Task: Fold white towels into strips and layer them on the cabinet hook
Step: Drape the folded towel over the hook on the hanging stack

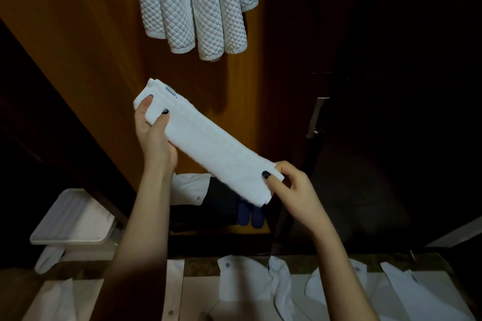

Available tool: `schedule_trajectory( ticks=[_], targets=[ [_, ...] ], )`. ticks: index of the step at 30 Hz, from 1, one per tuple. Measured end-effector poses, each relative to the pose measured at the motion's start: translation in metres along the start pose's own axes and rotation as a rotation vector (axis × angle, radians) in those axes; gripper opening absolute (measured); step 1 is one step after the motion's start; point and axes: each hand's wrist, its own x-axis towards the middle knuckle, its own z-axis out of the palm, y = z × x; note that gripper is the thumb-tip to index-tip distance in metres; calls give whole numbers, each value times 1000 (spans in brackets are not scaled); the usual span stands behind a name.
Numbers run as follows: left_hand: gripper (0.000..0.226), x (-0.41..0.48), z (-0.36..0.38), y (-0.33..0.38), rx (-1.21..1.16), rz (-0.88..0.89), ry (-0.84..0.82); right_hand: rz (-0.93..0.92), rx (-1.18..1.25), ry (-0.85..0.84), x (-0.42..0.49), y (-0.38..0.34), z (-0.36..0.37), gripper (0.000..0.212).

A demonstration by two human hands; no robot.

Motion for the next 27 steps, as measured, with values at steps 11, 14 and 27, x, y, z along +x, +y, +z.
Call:
schedule_trajectory(
  ticks=[11, 14, 27],
  targets=[
    [47, 4, -7, -12, 65, 10, 42, -78, -45, 53, 2, 5, 0, 16],
    [47, 5, -7, -13, 70, 20, 45, -47, -55, 56, 3, 5, 1, 18],
    [50, 18, -9, -17, 194, 90, 32, 25, -94, 108, 16, -2, -6, 17]
  ],
)
